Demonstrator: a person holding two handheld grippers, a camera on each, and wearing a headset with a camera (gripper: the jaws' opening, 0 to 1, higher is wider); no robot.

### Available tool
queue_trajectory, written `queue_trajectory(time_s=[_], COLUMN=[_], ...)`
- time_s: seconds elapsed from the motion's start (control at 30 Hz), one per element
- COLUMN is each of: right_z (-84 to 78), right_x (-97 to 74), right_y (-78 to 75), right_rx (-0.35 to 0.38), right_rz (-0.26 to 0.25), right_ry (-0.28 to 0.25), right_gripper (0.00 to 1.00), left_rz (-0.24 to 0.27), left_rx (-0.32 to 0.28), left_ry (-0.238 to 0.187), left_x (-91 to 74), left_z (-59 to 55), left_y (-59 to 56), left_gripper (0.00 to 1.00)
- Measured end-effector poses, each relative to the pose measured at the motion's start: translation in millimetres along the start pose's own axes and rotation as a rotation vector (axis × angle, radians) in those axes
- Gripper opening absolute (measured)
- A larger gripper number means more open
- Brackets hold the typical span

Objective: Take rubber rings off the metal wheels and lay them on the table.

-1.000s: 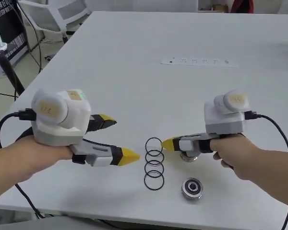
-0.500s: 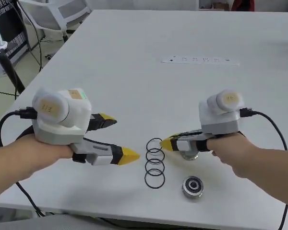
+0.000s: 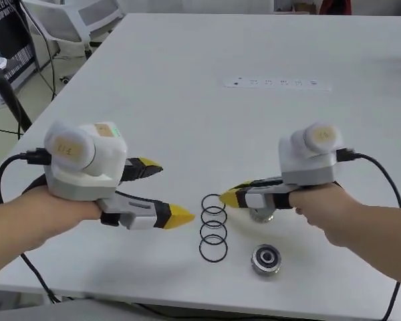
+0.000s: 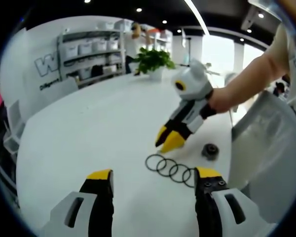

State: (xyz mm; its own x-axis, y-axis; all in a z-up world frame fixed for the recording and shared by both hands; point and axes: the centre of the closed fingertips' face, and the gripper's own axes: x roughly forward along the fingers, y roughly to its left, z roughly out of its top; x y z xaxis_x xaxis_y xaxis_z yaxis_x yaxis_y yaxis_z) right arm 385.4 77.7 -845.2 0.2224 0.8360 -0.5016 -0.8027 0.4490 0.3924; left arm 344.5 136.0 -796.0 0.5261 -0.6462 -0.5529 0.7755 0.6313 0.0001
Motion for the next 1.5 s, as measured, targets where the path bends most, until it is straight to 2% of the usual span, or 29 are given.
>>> queue_trajectory(time_s=[0.23, 0.43, 0.8, 0.97, 1.27, 1.37, 1.5], right_z=[16.8, 21.3, 34.2, 34.2, 34.2, 32.9, 27.9], right_x=[-10.5, -21.3, -55.1, -71.4, -89.1, -95.8, -102.3], right_y=[4.0, 2.7, 1.1, 5.5, 16.5, 20.8, 23.7], right_rx=[0.009, 0.007, -0.04, -0.066, -0.107, -0.154, -0.174], right_rz=[0.014, 0.011, 0.003, 0.001, 0.005, 0.002, 0.004], right_ry=[-0.071, -0.096, -0.17, -0.188, -0.211, -0.214, -0.202], right_gripper=[0.22, 0.26, 0.38, 0.42, 0.5, 0.53, 0.57], left_rz=[-0.006, -0.01, -0.024, -0.03, -0.03, -0.029, -0.028], left_rx=[0.006, 0.013, 0.019, 0.024, 0.029, 0.031, 0.037], left_ry=[-0.007, -0.016, -0.036, -0.041, -0.056, -0.06, -0.06], left_x=[1.1, 2.5, 3.3, 2.7, -0.4, -2.3, -4.1], left_z=[5.0, 10.7, 21.0, 24.4, 30.6, 31.5, 31.6], left_y=[-2.4, -3.8, -9.5, -11.8, -14.8, -15.9, -17.1], left_gripper=[0.68, 0.68, 0.69, 0.69, 0.7, 0.71, 0.71])
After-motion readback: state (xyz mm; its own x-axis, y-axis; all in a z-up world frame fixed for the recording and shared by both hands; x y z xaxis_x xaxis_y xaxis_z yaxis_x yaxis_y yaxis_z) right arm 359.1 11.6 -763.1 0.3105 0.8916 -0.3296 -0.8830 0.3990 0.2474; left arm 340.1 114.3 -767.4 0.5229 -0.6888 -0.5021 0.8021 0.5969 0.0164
